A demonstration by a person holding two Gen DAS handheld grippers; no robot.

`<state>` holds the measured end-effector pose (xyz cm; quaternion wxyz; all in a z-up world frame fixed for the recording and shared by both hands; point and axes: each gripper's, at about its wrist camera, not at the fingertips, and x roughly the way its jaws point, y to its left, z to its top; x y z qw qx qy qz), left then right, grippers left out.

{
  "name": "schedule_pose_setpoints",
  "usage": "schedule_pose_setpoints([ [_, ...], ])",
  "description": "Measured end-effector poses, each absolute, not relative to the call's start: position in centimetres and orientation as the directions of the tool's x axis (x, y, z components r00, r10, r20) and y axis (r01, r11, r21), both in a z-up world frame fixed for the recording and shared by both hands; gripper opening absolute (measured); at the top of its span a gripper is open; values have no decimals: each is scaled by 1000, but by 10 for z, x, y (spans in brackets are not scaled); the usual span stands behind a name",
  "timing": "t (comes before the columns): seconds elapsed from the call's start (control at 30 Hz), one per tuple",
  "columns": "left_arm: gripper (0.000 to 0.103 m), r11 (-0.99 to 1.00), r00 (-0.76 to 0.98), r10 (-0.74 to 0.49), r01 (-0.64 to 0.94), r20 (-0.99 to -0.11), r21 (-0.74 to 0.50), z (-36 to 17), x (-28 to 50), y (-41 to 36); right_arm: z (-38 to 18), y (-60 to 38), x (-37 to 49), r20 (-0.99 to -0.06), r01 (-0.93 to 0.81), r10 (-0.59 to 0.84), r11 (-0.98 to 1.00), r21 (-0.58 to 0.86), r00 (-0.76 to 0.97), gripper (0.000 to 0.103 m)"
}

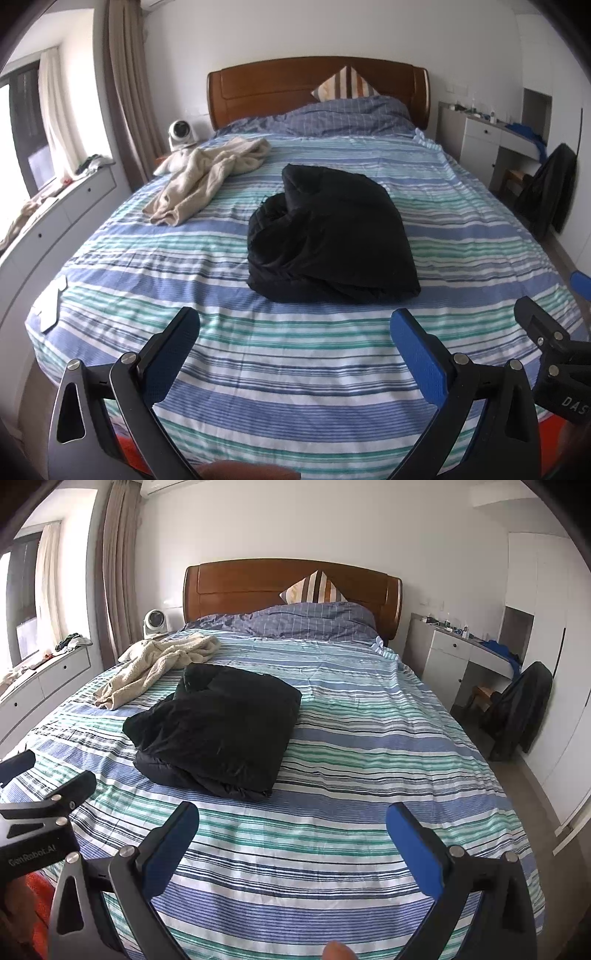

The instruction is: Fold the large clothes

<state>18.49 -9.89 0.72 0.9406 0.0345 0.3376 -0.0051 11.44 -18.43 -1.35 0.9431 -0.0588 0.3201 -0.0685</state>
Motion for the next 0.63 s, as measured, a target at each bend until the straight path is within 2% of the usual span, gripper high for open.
schedule_pose_setpoints([
  [0.63,101,998,790,21,22,-612,63,6,180,-99,-16,-183,112,-599,99,-186,979,-177,779,103],
])
